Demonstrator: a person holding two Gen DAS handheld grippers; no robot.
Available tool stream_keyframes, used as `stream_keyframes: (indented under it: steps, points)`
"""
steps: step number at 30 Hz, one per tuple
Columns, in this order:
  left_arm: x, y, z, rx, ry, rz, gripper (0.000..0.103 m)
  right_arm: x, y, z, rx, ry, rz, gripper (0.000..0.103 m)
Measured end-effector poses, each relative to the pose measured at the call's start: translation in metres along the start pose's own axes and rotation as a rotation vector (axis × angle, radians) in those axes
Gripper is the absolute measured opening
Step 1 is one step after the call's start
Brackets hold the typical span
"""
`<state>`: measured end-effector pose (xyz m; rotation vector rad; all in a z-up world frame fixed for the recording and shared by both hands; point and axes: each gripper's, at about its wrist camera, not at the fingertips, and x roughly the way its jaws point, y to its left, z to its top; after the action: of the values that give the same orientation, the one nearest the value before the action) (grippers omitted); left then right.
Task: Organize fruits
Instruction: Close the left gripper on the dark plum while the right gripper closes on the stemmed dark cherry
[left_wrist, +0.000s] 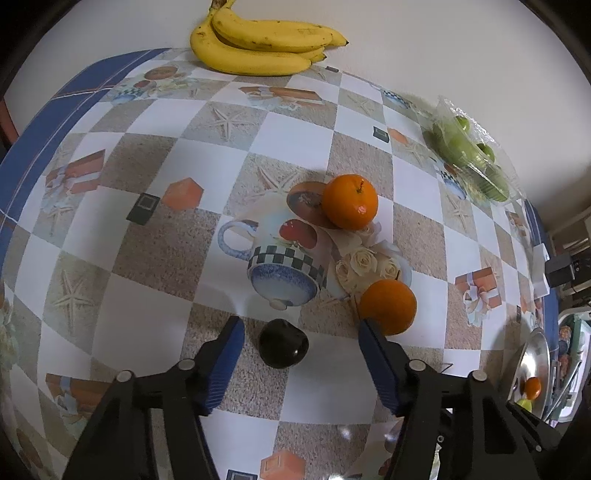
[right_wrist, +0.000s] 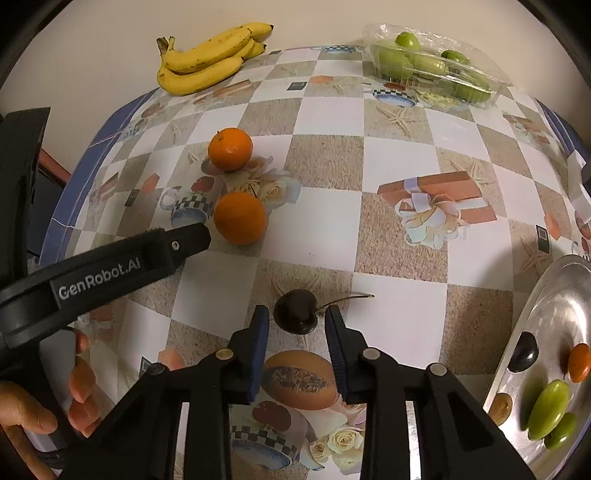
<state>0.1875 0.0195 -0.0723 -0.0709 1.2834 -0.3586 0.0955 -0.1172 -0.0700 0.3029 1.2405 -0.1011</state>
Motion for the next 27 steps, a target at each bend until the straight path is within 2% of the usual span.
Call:
stream_keyframes:
  steps: [2,9,18,27]
  points:
    - [0.0016,0.0004,0.0007,-0.003,0.0,-0.003,0.066,0.0014,-0.0004,0.0002,0.0,0.002,-0.003,0.031]
    - [0.0045,-0.0002,0.002,0.001,0.006,-0.009,0.05,0.002,-0.0012,0.001,0.009,0.003,0.0,0.027]
    - [0.0044,0.003,0.002,0.0,0.007,0.025,0.033,0.0018,-0.0016,0.0012,0.021,0.0,0.015,0.023]
    - [0.0035,0.0052,0.0017,-0.003,0.009,0.031,0.028,0.0009,-0.0043,0.0011,0.035,0.001,0.03,0.023]
